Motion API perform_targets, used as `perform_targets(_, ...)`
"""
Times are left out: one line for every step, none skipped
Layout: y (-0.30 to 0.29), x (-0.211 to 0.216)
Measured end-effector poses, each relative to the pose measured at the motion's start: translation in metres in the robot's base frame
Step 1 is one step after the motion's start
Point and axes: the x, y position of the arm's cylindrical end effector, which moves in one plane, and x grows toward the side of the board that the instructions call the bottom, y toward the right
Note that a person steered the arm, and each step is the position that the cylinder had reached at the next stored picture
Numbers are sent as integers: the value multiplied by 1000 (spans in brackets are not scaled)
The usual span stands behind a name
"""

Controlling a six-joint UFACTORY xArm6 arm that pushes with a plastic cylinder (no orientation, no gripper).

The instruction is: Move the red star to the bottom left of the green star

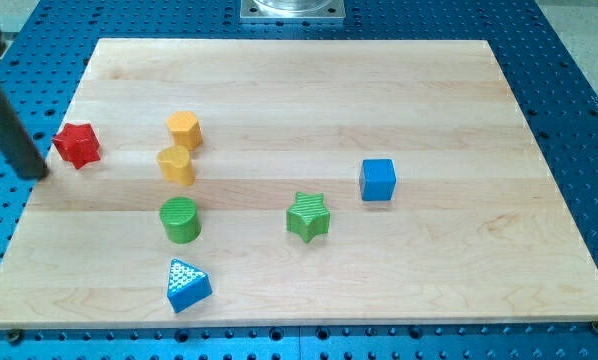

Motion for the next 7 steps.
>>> perform_targets(22,-13)
perform_targets(60,-42)
perform_targets(110,-50)
perform_targets(121,-50)
perform_targets(100,-47)
perform_targets(58,-42)
perform_targets(68,-79)
